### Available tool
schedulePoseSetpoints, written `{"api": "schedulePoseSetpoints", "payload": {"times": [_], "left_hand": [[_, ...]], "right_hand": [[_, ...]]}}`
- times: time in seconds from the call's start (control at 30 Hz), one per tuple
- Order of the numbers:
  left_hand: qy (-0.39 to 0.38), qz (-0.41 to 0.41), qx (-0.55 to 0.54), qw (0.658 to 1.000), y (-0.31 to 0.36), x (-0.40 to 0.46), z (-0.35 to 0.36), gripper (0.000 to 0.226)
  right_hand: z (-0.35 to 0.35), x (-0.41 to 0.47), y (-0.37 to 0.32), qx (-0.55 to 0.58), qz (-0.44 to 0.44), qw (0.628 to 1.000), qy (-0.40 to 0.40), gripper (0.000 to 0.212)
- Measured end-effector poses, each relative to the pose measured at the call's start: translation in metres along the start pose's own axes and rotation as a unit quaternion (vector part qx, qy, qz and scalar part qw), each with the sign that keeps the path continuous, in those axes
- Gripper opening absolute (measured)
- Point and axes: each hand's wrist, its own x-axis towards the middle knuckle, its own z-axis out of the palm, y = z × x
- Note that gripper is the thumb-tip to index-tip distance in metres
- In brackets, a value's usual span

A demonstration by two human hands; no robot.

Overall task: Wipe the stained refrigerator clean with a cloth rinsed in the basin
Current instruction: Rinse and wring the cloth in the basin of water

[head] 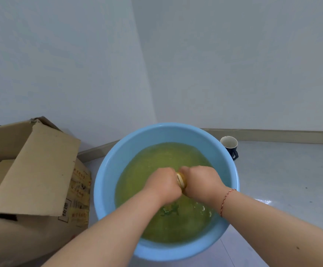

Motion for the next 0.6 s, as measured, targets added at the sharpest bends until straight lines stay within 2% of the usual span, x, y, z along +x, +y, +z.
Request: {"api": "schedulePoseSetpoints", "payload": {"times": [0.07,0.13,0.23,0.27,0.33,0.4,0.43,0.47,0.53,0.6], "left_hand": [[-0.055,-0.053,-0.07,0.995,0.006,0.002,0.002,0.018],[-0.124,-0.117,-0.157,0.973,0.007,0.0,-0.006,0.019],[-0.265,-0.179,-0.333,0.887,-0.001,-0.003,-0.026,0.017],[-0.289,-0.183,-0.375,0.862,-0.006,-0.003,-0.033,0.014],[-0.282,-0.171,-0.456,0.827,-0.018,0.0,-0.044,0.004],[-0.225,-0.157,-0.522,0.807,-0.028,0.005,-0.053,0.014],[-0.18,-0.152,-0.536,0.811,-0.032,0.008,-0.056,0.017],[-0.126,-0.149,-0.538,0.82,-0.034,0.009,-0.057,0.019],[-0.035,-0.131,-0.566,0.813,-0.036,0.01,-0.059,0.022],[-0.014,-0.083,-0.654,0.752,-0.033,0.01,-0.061,0.023]], "right_hand": [[0.009,0.001,0.008,-0.058,-0.055,0.995,0.059,0.03],[0.014,0.001,0.01,-0.093,-0.099,0.986,0.1,0.04],[0.018,0.003,0.014,-0.1,-0.151,0.968,0.174,0.042],[0.017,0.002,0.012,-0.084,-0.149,0.97,0.173,0.043],[0.011,0.0,0.01,-0.026,-0.094,0.983,0.156,0.043],[-0.001,-0.002,0.003,0.142,0.012,0.989,0.049,0.039],[-0.006,-0.002,0.0,0.257,0.054,0.965,-0.001,0.035],[-0.011,-0.003,-0.003,0.373,0.089,0.923,-0.039,0.032],[-0.02,-0.005,-0.011,0.565,0.131,0.806,-0.116,0.03],[-0.031,-0.008,-0.02,0.692,0.15,0.678,-0.198,0.036]]}}
